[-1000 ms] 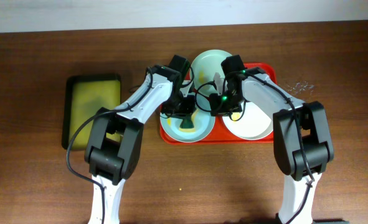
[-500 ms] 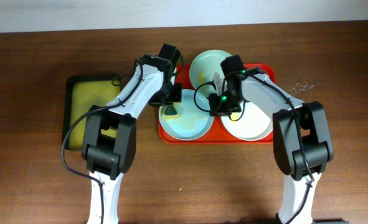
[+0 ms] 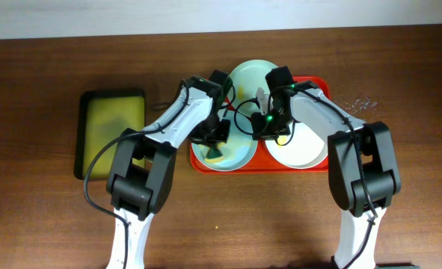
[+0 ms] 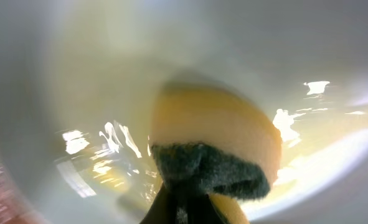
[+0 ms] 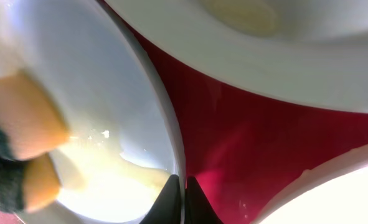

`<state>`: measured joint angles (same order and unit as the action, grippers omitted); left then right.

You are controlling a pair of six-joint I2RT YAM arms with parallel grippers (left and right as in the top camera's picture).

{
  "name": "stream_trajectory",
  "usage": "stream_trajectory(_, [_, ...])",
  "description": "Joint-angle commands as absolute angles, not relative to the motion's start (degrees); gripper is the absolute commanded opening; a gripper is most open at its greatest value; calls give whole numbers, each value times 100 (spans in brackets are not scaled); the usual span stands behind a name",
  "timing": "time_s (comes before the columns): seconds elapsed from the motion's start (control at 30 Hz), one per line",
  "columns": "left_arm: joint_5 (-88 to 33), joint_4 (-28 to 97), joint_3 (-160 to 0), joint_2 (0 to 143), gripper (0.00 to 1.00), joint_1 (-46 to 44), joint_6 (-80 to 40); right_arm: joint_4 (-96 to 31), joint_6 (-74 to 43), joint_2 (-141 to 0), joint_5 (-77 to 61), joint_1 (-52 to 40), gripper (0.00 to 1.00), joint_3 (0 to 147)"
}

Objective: Clean dirty plates on tray and stack at the side
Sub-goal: 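Hold the blue plate rim with the right gripper and scrub with the sponge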

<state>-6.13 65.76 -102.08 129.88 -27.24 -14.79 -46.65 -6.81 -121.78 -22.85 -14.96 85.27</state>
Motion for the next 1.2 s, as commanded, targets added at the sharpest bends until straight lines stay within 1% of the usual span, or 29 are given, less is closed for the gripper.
stream_trajectory(0.0, [593, 6692, -10007, 13102, 0, -2265, -1732, -4661, -576, -12256, -2335, -1525, 4, 8490])
stream_trajectory(0.1, [779, 6198, -10007, 13102, 0, -1929, -2016, -4646, -576, -12256, -2335, -1525, 4, 8490])
stream_trajectory(0.17, [716, 5815, -10005, 13104, 0, -1909, -2016, -4639, -576, -12256, -2335, -1525, 4, 8490])
stream_trajectory(0.23, [80, 5487, -10005, 13104, 0, -1962, -2014, -4615, -576, -12258, -2335, -1525, 4, 8490])
stream_trajectory(0.3, [-1105, 5221, -10005, 13104, 0, -2102, -2012, -4615, -576, -12256, -2335, -1525, 4, 8490])
stream_trajectory(0.37, [-1619, 5188, -10005, 13104, 0, -2263, -1999, -4600, -578, -12256, -2338, -1529, 4, 8490])
stream_trajectory(0.43, [-1852, 5188, -10005, 13104, 0, -2427, -1791, -4580, -589, -12256, -2338, -1535, 4, 8490])
stream_trajectory(0.63, [-1846, 5212, -10005, 13104, 0, -3037, -1828, -4563, -602, -12256, -2340, -1535, 4, 8490])
stream_trajectory(0.77, [-1774, 5225, -9837, 13104, 0, -3236, -2014, -4563, -600, -12256, -2338, -1533, 4, 8490])
stream_trajectory(0.8, [-1557, 5382, -9819, 13104, 0, -3238, -2014, -4563, -600, -12256, -2338, -1533, 4, 8490])
stream_trajectory(0.87, [-781, 5767, -9826, 13102, 0, -3164, -2014, -4565, -600, -12256, -2338, -1533, 4, 8490])
stream_trajectory(0.93, [-307, 6038, -9839, 13089, 0, -2950, -2014, -4563, -598, -12258, -2338, -1533, 4, 8490])
stream_trajectory(1.07, [-292, 6134, -9872, 12960, 0, -2427, -2189, -4556, -598, -12256, -2335, -1533, 4, 8490])
stream_trajectory(1.17, [-191, 5843, -9872, 12962, 0, -2386, -2239, -4521, -598, -12258, -2335, -1533, 4, 8490])
